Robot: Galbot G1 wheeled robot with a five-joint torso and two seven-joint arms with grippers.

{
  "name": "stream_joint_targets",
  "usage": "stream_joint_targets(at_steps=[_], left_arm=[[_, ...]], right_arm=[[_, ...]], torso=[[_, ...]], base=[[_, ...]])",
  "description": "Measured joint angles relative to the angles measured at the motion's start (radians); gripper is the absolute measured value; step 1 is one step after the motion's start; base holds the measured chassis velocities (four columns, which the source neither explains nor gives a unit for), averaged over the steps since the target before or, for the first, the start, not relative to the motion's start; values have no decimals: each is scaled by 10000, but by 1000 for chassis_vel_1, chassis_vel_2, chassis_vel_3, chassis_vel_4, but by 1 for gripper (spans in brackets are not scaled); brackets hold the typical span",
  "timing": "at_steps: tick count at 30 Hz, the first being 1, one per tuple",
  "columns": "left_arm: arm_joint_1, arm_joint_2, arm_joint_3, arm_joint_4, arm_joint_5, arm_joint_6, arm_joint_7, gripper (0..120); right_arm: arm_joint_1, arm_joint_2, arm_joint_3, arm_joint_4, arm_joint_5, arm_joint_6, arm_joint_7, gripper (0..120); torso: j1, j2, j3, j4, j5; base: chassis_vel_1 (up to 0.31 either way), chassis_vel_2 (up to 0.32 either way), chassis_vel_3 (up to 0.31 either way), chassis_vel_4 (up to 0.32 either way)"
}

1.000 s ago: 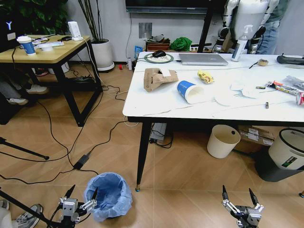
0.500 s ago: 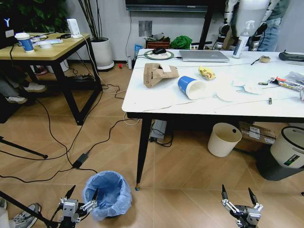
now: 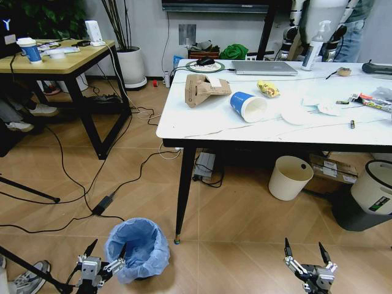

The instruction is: Pick up the trash bin and place the trash from the table into it.

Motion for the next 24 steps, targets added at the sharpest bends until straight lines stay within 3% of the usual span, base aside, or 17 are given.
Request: stream_joint_targets(at_steps=[13,24], left_arm=[[-58,-64,50,166,203,7,-33,100],[-58,97,0,212,460,-69,-166,100]], right_arm=[[113,62,-33,-174,9,21,1,100],[376,419,-112,-238,-36,-128,-3,100]], torso=[[-203,-640,-434,0,0],[-250,-861,-614,0,-3]], base=[[0,0,0,0],[0,0,0,0]])
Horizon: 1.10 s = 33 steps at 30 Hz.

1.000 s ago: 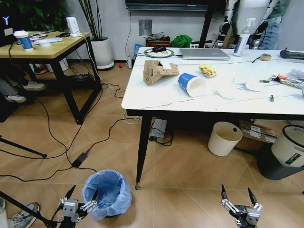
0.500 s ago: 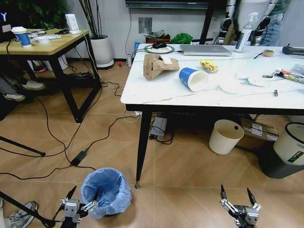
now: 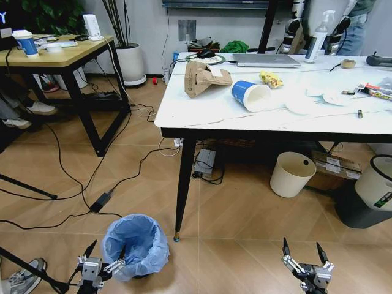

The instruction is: Pick up the trash bin and place the trash from the table into it.

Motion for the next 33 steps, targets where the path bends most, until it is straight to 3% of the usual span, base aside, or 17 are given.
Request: stream_joint_targets(at_steps=[13,22,33], left_arm=[[-604,993,-723,790,-1654,373,769,100],[-1911,1049,-823,2231,-2170,886,880,100],[-3187,1027,-133,3431,-2438,1518,994,100]], right_arm=[[540,305,-531,-916,-519,227,-3,100],[416,331,-533,-929,-527,319,-14,100],[180,323,-570,-876,-603,438,-40,100]], torso=[[22,39,21,-1,2],[31,70,41,-1,0],[36,90,56,0,2]], base=[[0,0,0,0],[0,0,0,0],[0,0,0,0]])
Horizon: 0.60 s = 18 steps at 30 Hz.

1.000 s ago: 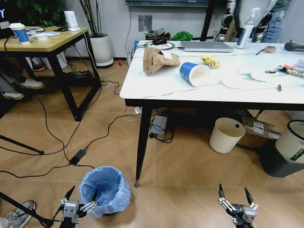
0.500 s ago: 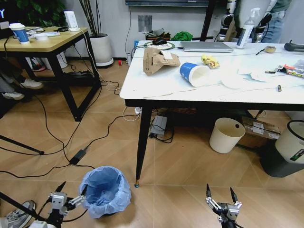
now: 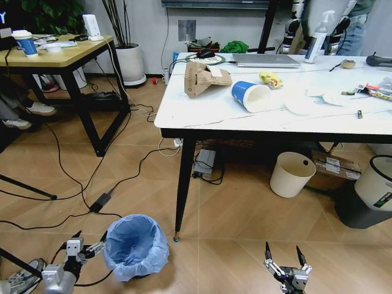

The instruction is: Pick up the trash bin and place the trash from the table into it.

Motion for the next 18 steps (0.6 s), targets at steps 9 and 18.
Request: stream_joint_targets(at_steps=[9,18], left_arm=[[-536,-86,559,759,385,410,-62,100],[-889,-127,762,1072,277,856,-193,100]], right_arm=[[-101,-6,33,69,-52,0,-3,100],[-124,-11,44,97,-76,-6,-3,100]], torso=[[4,12,8,0,0],[6,18,12,0,1]], base=[[0,0,0,0],[0,0,0,0]])
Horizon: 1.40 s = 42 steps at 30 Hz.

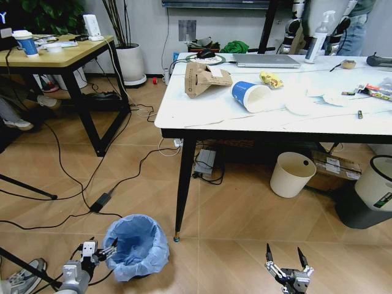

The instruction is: Pick up the trash bin and place the trash from the table into it.

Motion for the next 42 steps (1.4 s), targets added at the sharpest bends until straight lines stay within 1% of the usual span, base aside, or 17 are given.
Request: stream_joint_targets(at_steps=[7,11,20,22,24,26,27,29,30,32,34,35,36,39,40,42], left_arm=[[-161,-11,106,80,-26,179,-48,100],[-375,-3,233,323,-25,282,-90,100],[-546,-62,378,510,4,332,-110,100],[-587,-94,420,564,15,373,-111,99],[-604,-119,446,585,16,429,-112,94],[-617,-154,460,603,16,477,-122,83],[-617,-154,460,603,16,477,-122,83],[-621,-170,460,607,17,477,-125,74],[-616,-176,459,611,19,475,-128,73],[-590,-180,447,613,23,462,-125,61],[-570,-183,441,611,23,460,-116,54],[-570,-183,441,611,23,460,-116,54],[-562,-188,439,609,23,461,-113,51],[-546,-207,421,587,23,475,-101,39],[-542,-211,411,574,26,476,-100,33],[-537,-214,410,566,29,475,-98,33]], right_arm=[[3,-2,4,19,-15,-22,0,100],[37,-2,31,2,-22,-83,6,100],[143,-2,32,-38,-4,-189,31,100],[155,-3,32,-48,2,-202,34,100],[158,-3,36,-53,8,-206,35,100],[162,-3,51,-55,21,-211,39,100],[162,-3,51,-55,21,-211,39,100],[167,-3,55,-58,28,-213,40,100],[168,-3,59,-60,31,-214,41,100],[171,-3,62,-60,37,-218,42,100],[171,-3,60,-59,40,-225,43,100],[171,-3,60,-59,40,-225,43,100],[171,-3,57,-58,42,-228,44,100],[181,-3,48,-52,46,-245,45,100],[185,-3,47,-45,52,-256,47,100],[186,-3,47,-41,55,-261,47,100]], torso=[[0,2,2,-1,0],[1,5,4,0,0],[1,10,5,0,4],[2,10,6,0,-1],[2,10,7,0,-2],[3,10,7,0,-3],[3,10,7,0,-3],[3,10,7,0,3],[3,10,7,0,2],[3,10,7,0,2],[3,11,7,0,1],[3,11,7,0,1],[3,11,8,0,-3],[3,11,8,0,-2],[3,11,8,0,0],[3,11,8,0,0]], base=[[0,0,0,0],[0,0,0,0],[0,0,0,0],[0,0,0,0],[0,0,0,0],[0,0,0,0],[0,0,0,0],[0,0,0,0],[0,0,0,0],[0,0,0,0],[0,0,0,0],[0,0,0,0],[0,0,0,0],[0,0,0,0],[0,0,0,0],[0,0,0,0]])
